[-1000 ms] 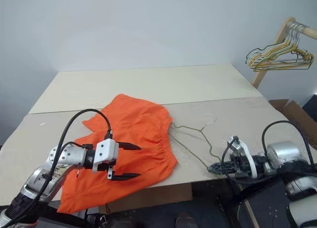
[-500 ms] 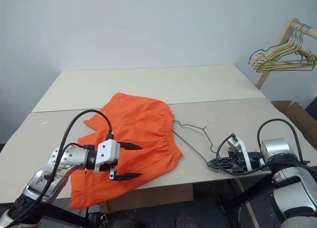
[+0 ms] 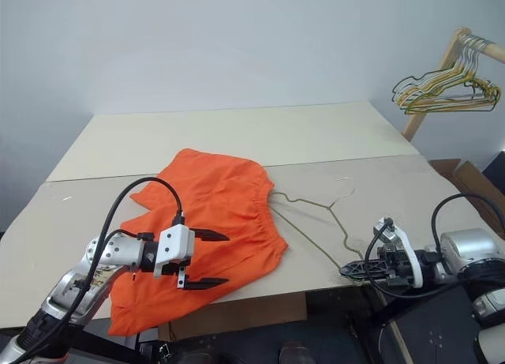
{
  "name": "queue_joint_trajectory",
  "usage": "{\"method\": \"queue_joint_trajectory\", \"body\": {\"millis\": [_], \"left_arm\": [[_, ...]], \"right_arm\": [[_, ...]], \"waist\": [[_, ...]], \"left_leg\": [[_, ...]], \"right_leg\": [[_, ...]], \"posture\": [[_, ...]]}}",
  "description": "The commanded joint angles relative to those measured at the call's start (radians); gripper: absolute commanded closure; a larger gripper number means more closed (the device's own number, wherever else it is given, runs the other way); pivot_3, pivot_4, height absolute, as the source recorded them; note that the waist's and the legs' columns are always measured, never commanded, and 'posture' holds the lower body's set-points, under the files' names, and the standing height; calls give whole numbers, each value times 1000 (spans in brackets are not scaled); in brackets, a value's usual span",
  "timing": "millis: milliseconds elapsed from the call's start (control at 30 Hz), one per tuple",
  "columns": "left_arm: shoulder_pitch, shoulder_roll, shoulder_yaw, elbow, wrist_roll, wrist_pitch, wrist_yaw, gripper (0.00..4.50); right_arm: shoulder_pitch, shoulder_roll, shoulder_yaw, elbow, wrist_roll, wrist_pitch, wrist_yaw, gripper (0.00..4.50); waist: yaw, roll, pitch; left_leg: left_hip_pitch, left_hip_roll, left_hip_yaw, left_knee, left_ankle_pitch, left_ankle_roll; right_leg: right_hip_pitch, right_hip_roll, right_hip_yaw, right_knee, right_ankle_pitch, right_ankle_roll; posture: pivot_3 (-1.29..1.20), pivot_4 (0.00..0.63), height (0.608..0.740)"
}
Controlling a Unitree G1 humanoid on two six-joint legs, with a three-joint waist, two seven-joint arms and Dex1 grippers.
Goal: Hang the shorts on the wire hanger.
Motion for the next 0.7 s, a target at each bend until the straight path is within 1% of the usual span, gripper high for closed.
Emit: {"method": "queue_joint_trajectory", "body": {"millis": [33, 133, 200, 300, 467, 600, 700], "left_arm": [[-4, 1, 0, -14, 3, -18, 4, 52], [1, 6, -10, -15, 22, -22, 7, 52], [3, 9, -19, -11, 38, -28, 7, 52], [7, 4, -18, -13, 37, -29, 9, 52], [8, 6, -9, -19, 30, -23, 12, 52], [11, 12, -11, -17, 34, -23, 11, 52], [10, 7, -25, -1, 43, -25, 9, 52]], "right_arm": [[-14, -28, 22, -37, 27, -13, 56, 4500], [-55, 13, 54, 24, -21, -8, 56, 4500], [-99, 55, 76, 95, -83, -5, 56, 4500], [-145, 102, 81, 184, -133, -28, 56, 4500], [-156, 88, 92, 154, -76, -58, 56, 4500], [-141, 35, 130, 62, 12, -77, 56, 4500], [-164, 50, 148, 93, 4, -83, 56, 4500]], "waist": [[0, 0, 0], [-1, 0, 0], [-2, 0, 0], [0, 0, 0], [7, 0, 0], [6, 0, 0], [5, 0, 0]], "left_leg": [[0, 0, 0, 0, 0, 0], [0, 0, 0, 0, 0, 0], [0, 0, 1, 0, 0, 0], [1, 0, 1, 0, 0, 0], [0, 0, 0, 0, 0, 0], [0, 0, 0, 0, 0, 0], [0, 0, 0, 0, 0, 0]], "right_leg": [[0, 0, 0, 0, 0, 0], [0, 0, 0, 0, 0, 0], [0, 0, 0, 0, 0, 0], [0, 1, 0, 0, 0, 0], [0, -1, 0, 0, 0, 0], [0, -1, 0, 0, 0, 0], [0, 0, 0, 0, 0, 0]], "posture": [[-40, 0, 740], [-40, 0, 740], [-34, 0, 740], [-30, 0, 740], [-19, 0, 740], [-19, 0, 740], [-18, 0, 740]]}}
